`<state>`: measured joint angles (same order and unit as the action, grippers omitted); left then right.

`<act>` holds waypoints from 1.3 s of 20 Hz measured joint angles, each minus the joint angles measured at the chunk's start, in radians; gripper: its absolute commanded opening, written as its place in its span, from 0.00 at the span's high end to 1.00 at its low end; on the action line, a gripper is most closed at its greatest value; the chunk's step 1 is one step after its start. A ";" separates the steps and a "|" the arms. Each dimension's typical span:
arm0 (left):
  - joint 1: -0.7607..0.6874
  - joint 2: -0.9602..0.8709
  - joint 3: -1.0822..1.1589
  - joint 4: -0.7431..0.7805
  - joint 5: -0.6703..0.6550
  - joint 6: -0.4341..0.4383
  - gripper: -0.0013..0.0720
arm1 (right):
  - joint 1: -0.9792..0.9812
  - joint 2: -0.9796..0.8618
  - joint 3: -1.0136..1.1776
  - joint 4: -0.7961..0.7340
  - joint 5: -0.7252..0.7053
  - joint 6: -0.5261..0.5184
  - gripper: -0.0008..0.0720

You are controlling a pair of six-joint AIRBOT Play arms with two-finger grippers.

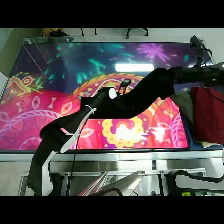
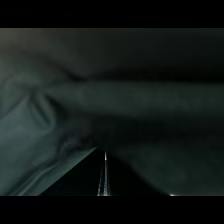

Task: Fold the shirts.

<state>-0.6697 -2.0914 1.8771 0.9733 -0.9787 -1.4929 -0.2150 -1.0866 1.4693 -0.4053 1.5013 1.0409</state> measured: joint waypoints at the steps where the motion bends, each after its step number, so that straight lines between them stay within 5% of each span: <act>1: 0.008 -0.009 0.047 -0.012 -0.044 0.000 0.96 | 0.000 0.000 0.001 0.001 0.008 0.007 0.95; 7: 0.205 0.195 0.146 -0.045 -0.356 0.028 0.96 | 0.066 -0.040 0.002 0.016 -0.026 0.026 0.95; 13: 0.489 0.604 -0.020 -0.058 -0.443 0.074 0.96 | 0.376 -0.119 0.003 0.041 -0.291 0.033 0.93; 14: 0.525 0.658 -0.060 -0.058 -0.447 0.087 0.96 | 0.449 -0.148 0.003 0.043 -0.368 0.033 0.76; 15: 0.553 0.704 -0.098 -0.058 -0.450 0.099 0.96 | 0.517 -0.182 0.003 0.045 -0.449 0.033 0.43; 16: 0.578 0.749 -0.140 -0.058 -0.451 0.113 0.96 | 0.584 -0.219 0.003 0.045 -0.528 0.032 0.34; 21: 0.626 0.899 -0.346 -0.058 -0.417 0.170 0.96 | 0.819 -0.377 0.003 0.067 -0.805 -0.042 0.33; 26: 0.635 0.967 -0.475 -0.059 -0.370 0.202 0.96 | 0.713 -0.294 0.004 0.030 -0.718 -0.076 0.33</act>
<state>-0.0345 -1.1240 1.4017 0.9146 -1.3491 -1.2911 0.4980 -1.3811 1.4734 -0.3752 0.7830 0.9653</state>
